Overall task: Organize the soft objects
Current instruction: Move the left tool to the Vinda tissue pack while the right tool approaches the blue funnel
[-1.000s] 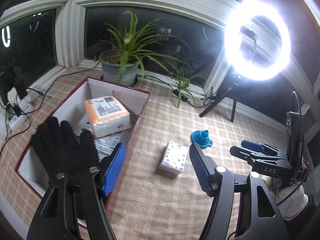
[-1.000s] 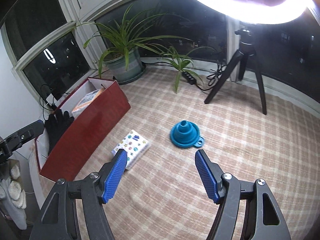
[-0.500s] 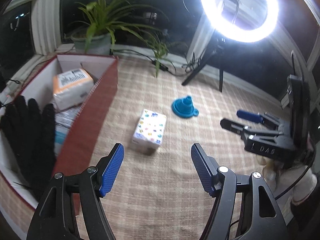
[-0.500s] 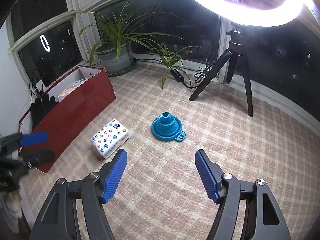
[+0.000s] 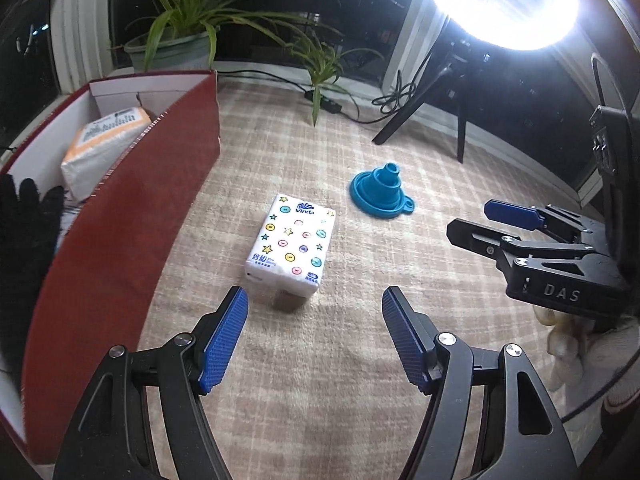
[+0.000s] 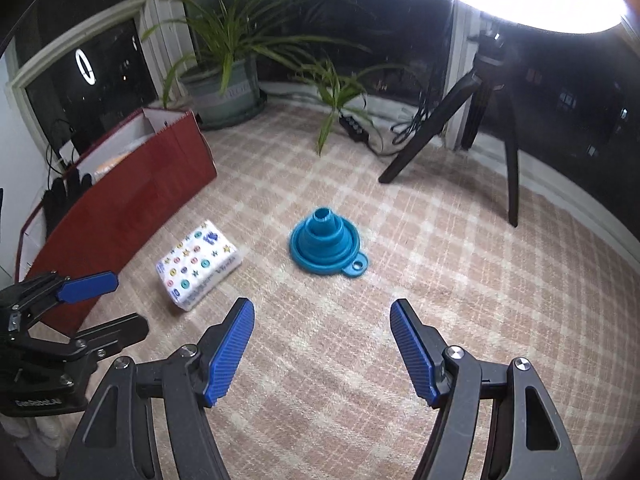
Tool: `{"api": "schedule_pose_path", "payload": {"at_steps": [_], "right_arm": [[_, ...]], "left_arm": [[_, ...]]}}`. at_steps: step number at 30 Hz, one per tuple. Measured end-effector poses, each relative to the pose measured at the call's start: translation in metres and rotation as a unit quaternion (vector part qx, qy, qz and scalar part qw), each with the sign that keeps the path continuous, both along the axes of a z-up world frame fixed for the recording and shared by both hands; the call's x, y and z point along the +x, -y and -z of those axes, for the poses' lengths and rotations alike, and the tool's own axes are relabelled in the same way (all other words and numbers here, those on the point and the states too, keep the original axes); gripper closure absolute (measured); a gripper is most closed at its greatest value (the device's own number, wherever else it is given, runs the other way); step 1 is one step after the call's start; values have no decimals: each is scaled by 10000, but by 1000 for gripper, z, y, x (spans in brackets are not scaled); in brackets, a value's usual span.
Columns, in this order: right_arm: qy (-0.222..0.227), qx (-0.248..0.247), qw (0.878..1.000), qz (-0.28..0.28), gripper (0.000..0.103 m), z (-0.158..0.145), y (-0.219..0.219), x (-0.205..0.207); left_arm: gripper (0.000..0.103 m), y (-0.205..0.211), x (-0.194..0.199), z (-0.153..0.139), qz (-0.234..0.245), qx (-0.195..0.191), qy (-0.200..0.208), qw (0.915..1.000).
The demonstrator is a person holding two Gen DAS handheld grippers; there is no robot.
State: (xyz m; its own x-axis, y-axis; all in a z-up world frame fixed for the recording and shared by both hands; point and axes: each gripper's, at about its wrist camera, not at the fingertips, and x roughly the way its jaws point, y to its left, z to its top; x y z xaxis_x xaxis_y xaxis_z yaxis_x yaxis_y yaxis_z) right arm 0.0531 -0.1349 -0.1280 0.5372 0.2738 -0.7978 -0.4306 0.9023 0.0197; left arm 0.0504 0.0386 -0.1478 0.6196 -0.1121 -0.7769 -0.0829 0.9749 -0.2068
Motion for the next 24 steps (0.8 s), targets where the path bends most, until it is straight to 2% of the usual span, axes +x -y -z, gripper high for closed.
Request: {"api": "schedule_pose_path", "payload": {"at_steps": [6,11,24], "right_arm": [[-115,-26,9999,-57,36,9,-3,10],[-196,-21,9998,-48,36,15,-10,22],[-449,-57,9990,32,36,35,-32,59]], "left_arm": [[34,1,16,13,-36,60,-108,9999],[34,8,28,14,170,424,-41,9989],[34,0,53,32,214,497,-270,9982]]}}
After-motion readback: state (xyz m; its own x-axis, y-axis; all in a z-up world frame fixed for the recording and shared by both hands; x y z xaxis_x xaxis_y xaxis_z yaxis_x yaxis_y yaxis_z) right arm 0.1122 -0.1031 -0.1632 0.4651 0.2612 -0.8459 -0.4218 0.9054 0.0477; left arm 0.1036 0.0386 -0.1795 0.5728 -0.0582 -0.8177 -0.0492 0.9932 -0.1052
